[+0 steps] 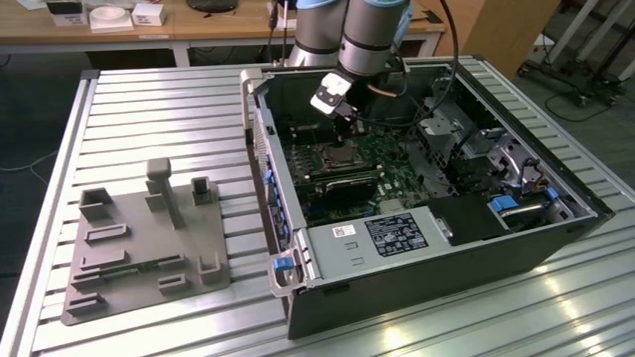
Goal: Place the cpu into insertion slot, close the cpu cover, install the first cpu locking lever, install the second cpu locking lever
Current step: 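Close the cpu cover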
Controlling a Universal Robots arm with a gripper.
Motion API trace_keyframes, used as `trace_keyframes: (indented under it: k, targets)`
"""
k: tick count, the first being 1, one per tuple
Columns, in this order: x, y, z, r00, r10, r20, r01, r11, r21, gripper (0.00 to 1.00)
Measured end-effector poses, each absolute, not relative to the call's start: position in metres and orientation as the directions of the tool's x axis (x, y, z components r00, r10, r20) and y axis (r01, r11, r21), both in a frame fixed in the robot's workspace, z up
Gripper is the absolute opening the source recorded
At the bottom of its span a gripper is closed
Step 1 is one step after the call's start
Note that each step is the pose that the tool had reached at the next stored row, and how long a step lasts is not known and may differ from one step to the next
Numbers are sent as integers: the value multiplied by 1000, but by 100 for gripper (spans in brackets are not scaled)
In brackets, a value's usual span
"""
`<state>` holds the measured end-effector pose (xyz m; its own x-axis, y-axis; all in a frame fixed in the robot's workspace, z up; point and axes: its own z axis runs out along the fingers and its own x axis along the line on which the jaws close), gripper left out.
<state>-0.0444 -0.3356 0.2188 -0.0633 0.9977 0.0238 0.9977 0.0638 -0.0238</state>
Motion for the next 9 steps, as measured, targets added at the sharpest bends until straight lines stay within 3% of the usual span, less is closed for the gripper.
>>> trace_keyframes:
  k: [9]
  targets:
    - [-55, -336, 218, -77, 997, 24, 997, 77, -24, 11]
